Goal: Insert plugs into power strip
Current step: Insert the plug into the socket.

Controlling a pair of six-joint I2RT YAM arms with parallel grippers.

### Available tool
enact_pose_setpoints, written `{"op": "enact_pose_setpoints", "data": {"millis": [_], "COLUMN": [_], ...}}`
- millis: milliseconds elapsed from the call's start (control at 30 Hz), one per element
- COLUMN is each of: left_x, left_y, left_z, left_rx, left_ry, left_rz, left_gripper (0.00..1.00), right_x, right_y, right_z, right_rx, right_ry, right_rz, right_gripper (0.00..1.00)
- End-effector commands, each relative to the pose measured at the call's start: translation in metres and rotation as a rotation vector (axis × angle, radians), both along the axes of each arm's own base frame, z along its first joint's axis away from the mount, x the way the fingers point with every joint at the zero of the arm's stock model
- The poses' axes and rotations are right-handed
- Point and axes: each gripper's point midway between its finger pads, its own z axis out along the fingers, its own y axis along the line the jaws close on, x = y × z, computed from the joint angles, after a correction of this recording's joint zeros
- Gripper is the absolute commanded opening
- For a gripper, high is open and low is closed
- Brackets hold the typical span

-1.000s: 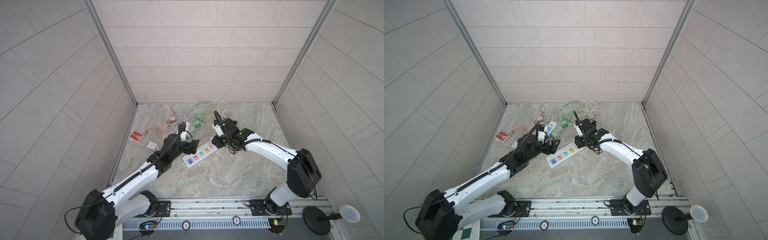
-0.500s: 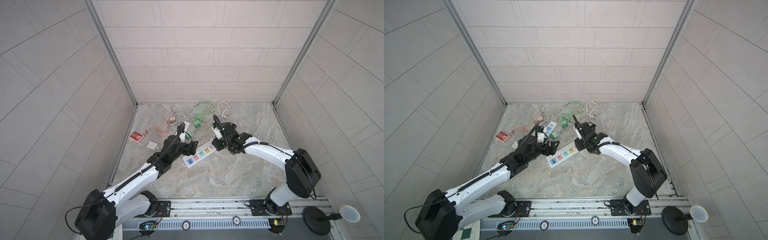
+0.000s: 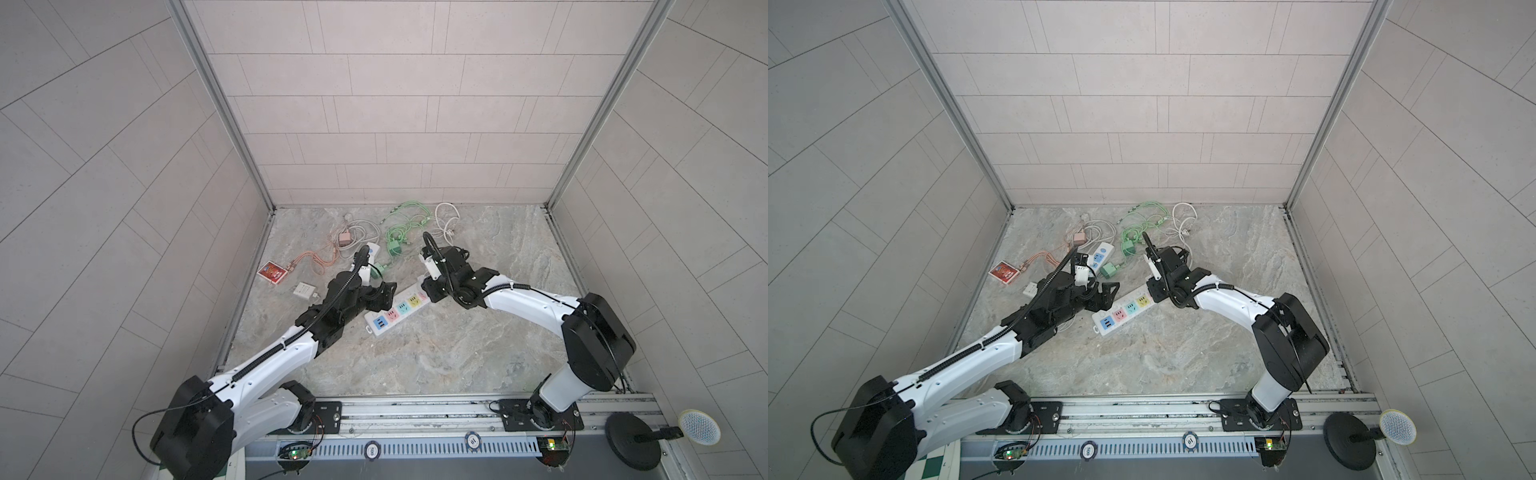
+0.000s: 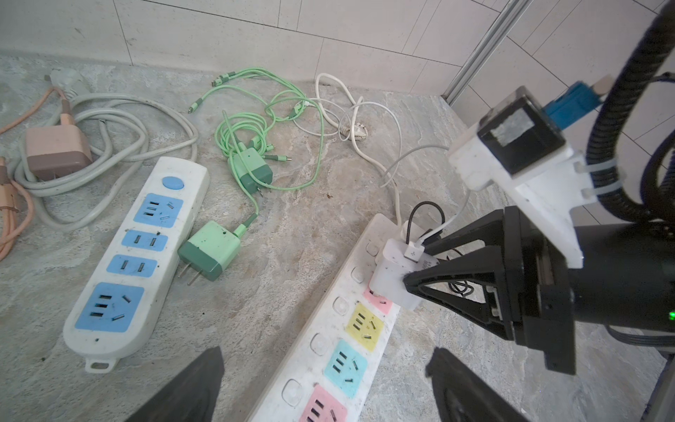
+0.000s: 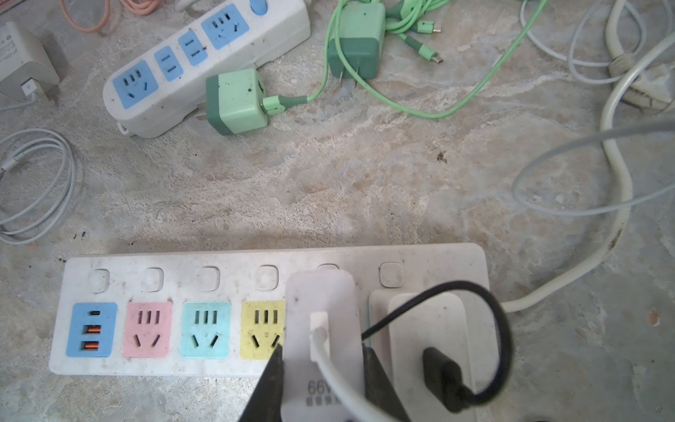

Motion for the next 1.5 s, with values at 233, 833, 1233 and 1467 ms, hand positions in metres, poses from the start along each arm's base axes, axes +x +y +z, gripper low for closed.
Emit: {"op": "enact_pose_setpoints", "data": {"millis": [233,833,1233,1467], "left_x": [0.001,0.003,0.002,0.004], "left_y": [-0.001,-0.004,0.000,0.004], "left_z": [0.001,0.000,0.006,0.007], "left_rx": [-0.036,-0.049,-0.056,-0.051], "left_ry": [-0.011,-0.009,-0.026,-0.039], "left_rz": [0.000,-0.003,0.011,0.033], "left_gripper": [0.94,0.94,0.94,0.95], "right_x": [-0.007,-0.023,-0.018,-0.031], "right_y": [-0.008,-0.034,-0.021,-0.032], "right_z": [-0.011,-0.019,-0.035,-0.051], "right_rx": [-0.030,-0.129,-0.148,-0.150], "right_ry": [-0.028,-0.027,0.040,0.067], "right_rz": [0.002,-0.012,0.016,-0.020], "right_gripper": [0.01,0.01,0.00,0.00]}}
